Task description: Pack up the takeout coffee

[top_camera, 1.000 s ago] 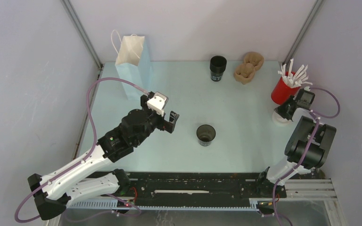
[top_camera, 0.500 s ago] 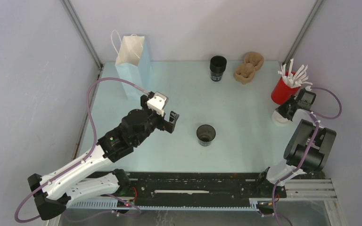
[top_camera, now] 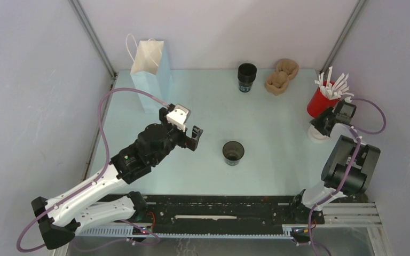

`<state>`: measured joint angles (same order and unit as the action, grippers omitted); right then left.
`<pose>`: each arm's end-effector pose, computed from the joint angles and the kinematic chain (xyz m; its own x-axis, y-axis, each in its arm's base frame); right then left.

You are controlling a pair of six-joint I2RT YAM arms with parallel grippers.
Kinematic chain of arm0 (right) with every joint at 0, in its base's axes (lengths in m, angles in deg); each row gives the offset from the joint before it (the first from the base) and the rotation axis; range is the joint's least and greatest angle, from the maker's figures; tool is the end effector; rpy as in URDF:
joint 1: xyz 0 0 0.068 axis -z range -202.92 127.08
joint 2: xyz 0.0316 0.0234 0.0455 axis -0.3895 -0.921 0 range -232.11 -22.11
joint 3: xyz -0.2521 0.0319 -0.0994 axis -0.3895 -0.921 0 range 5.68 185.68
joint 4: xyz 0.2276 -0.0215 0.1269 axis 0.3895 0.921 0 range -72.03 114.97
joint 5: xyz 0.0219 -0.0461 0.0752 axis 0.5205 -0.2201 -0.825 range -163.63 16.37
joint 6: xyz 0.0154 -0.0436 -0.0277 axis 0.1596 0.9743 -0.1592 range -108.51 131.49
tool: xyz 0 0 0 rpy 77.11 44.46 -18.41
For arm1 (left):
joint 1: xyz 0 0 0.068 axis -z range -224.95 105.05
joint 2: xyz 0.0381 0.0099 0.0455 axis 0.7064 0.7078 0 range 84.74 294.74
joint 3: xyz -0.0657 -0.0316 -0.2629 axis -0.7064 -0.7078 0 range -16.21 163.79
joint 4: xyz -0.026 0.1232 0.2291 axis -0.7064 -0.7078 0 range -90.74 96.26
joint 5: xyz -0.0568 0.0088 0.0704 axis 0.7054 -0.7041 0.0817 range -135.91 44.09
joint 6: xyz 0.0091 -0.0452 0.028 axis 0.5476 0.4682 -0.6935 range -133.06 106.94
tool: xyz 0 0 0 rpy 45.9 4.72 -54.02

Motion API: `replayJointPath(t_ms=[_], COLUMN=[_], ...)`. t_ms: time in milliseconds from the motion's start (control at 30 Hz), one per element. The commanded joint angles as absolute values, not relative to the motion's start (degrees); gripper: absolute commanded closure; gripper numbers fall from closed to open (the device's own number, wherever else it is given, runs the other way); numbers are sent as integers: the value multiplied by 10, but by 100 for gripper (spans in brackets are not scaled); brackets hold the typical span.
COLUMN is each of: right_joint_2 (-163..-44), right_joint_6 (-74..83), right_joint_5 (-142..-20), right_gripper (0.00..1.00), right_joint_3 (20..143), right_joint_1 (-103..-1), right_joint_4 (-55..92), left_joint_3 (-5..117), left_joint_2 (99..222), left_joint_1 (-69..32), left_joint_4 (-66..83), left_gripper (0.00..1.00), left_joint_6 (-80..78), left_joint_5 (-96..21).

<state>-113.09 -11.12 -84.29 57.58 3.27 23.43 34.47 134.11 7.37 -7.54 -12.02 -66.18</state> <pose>0.2992 -0.1399 0.1933 -0.4595 0.6472 -0.6082 0.5332 0.7487 0.3938 0.1299 -0.1478 0.3562 -0.1421 0.1559 -0.9775 0.5330 0.8442 0.0572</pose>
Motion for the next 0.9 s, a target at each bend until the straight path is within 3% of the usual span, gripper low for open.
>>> replayJointPath(t_ms=[0, 367, 867], right_joint_2=[-1140, -1173, -1164], right_joint_6=[-111, -118, -124], right_joint_5=[-837, -854, -871], right_gripper=[55, 55, 73], right_joint_3=[577, 588, 589], right_joint_1=[30, 26, 28], right_joint_4=[227, 217, 211], left_joint_3=[340, 339, 339], left_joint_2=[1333, 1334, 1335], left_joint_1=[74, 74, 74], left_joint_4=[-52, -51, -51], left_gripper=[0, 0, 0], left_joint_6=[-129, -129, -129], left_joint_5=[-654, -656, -655])
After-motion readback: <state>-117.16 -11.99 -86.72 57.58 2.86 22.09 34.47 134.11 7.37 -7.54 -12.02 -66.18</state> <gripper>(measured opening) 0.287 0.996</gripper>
